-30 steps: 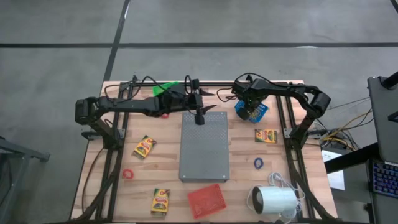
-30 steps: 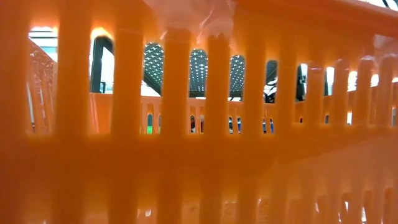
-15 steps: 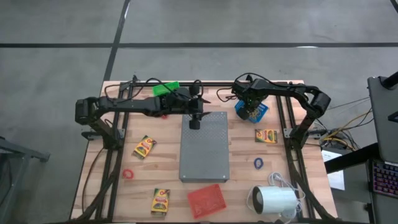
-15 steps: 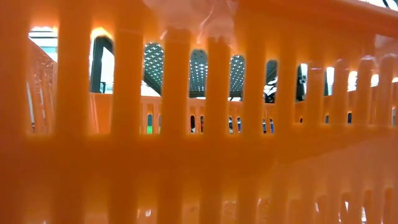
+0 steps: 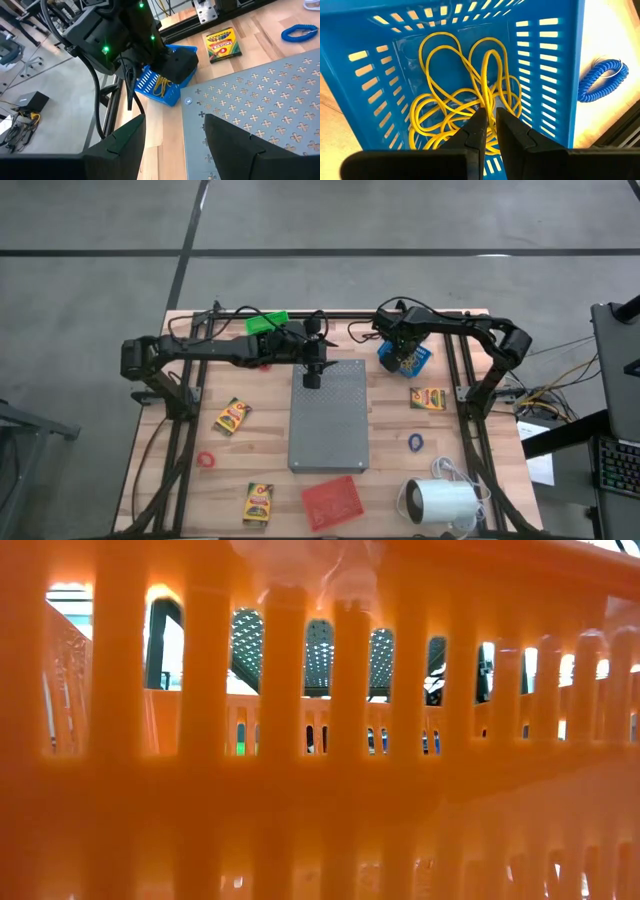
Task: Pick & Place Office Desk Supplies
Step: Put the yellow rubber band into the blue basket
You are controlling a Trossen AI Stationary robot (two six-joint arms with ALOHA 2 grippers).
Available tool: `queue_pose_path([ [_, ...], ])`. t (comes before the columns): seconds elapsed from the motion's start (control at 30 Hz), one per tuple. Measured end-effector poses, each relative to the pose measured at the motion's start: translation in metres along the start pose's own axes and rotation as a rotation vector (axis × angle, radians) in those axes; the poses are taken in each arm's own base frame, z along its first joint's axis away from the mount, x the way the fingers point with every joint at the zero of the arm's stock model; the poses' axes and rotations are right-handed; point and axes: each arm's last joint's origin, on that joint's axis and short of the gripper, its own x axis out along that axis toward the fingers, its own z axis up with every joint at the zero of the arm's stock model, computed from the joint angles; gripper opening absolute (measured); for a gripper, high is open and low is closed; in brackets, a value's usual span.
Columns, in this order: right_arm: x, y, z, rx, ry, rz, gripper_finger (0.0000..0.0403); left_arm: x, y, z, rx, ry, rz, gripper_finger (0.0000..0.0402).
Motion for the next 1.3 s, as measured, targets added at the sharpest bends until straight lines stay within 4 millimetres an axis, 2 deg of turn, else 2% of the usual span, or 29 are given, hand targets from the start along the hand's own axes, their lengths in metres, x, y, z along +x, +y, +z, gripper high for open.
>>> queue_pose_path([
  [0.7, 0.0, -0.0013, 0.0005, 0.001, -0.01, -0.038, 0.0038, 0.0, 0.0, 0.0, 0.0, 0.0, 0.0, 0.0206],
  [0.93, -0.0002, 0.0007, 0.0002, -0.006, -0.004, 0.001, 0.0038, 0.0, 0.0, 0.0, 0.0, 0.0, 0.0, 0.0206],
  [1.13, -0.0003, -0.0023, 0.0014, 0.005, -0.027, -0.086, 0.0039, 0.0, 0.0, 0.0, 0.0, 0.0, 0.0, 0.0206],
  [1.3, -0.0004, -0.0021, 0.0011, 0.017, -0.025, -0.087, 0.0056, 0.0, 0.0, 0.0, 0.0, 0.0, 0.0, 0.0206],
])
